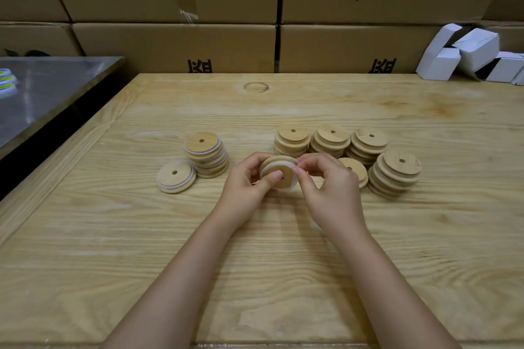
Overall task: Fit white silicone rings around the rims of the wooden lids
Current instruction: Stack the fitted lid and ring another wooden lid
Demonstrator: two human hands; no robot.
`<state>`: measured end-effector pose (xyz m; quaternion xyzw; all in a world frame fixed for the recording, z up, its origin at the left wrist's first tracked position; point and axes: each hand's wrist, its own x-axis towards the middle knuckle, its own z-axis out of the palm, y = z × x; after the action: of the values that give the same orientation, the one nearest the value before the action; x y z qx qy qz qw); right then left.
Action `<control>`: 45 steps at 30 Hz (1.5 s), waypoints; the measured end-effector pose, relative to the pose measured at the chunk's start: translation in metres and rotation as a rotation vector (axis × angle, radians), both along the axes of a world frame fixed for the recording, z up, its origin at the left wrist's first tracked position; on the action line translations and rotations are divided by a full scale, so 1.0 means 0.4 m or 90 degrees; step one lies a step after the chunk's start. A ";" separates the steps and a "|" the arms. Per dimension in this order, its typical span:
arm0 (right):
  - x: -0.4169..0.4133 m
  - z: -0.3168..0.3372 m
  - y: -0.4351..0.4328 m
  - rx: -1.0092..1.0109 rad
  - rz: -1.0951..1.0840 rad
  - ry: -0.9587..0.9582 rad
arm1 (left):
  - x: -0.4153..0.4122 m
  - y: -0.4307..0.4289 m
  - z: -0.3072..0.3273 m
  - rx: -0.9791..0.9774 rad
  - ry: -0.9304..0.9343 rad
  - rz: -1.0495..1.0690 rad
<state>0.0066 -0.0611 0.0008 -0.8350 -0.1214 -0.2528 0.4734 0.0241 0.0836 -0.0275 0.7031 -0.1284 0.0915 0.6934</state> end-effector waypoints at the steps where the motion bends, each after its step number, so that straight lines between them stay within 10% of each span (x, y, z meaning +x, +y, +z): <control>1: 0.000 -0.001 0.001 -0.001 0.004 -0.001 | 0.001 0.000 -0.001 -0.001 0.000 0.005; 45: -0.001 0.003 0.008 0.087 -0.001 0.161 | 0.003 0.011 0.003 -0.195 0.113 -0.037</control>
<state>0.0062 -0.0579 0.0019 -0.8259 -0.0426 -0.1535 0.5408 0.0252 0.0881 -0.0262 0.5905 -0.0716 0.0277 0.8034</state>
